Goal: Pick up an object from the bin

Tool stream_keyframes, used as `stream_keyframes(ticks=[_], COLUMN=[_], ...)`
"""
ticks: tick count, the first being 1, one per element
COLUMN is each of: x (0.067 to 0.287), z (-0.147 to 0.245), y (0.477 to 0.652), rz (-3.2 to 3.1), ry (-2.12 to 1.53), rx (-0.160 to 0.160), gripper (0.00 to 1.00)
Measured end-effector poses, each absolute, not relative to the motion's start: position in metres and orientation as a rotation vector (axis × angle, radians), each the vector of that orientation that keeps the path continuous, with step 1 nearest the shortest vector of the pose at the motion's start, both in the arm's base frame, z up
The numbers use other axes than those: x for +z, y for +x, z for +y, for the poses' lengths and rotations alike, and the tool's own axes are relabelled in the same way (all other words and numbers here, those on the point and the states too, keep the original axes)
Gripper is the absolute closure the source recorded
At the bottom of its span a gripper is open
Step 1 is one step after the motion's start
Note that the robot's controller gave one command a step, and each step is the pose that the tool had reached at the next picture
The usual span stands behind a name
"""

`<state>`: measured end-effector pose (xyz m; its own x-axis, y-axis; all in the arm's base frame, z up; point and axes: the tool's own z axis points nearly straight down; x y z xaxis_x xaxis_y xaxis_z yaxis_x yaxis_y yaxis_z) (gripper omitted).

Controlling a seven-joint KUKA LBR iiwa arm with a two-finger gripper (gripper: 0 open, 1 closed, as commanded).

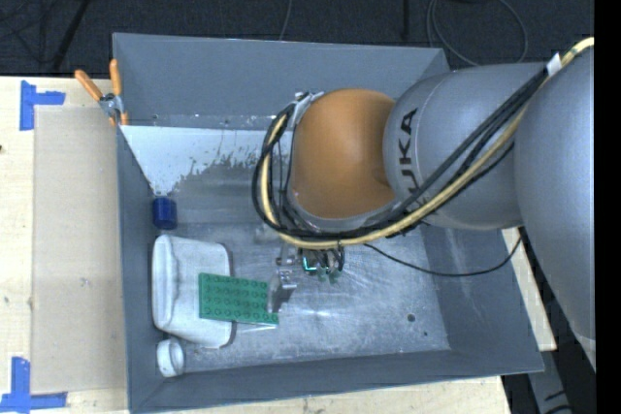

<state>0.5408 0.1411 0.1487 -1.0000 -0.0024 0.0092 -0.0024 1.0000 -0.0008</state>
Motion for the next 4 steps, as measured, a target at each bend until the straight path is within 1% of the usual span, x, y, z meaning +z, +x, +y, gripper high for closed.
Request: stream_keyframes(ticks=[1, 2, 3, 4], x=[0.083, 0.086, 0.084, 0.149], z=[0.157, 0.156, 0.154, 0.164], y=[0.549, 0.549, 0.550, 0.549], rz=[-3.130, -3.125, -3.139, -3.121], ry=[-0.079, -0.090, 0.235, 0.413], rx=[0.013, 0.013, 0.002, -0.002], gripper=[0.00, 1.00, 1.00, 1.00])
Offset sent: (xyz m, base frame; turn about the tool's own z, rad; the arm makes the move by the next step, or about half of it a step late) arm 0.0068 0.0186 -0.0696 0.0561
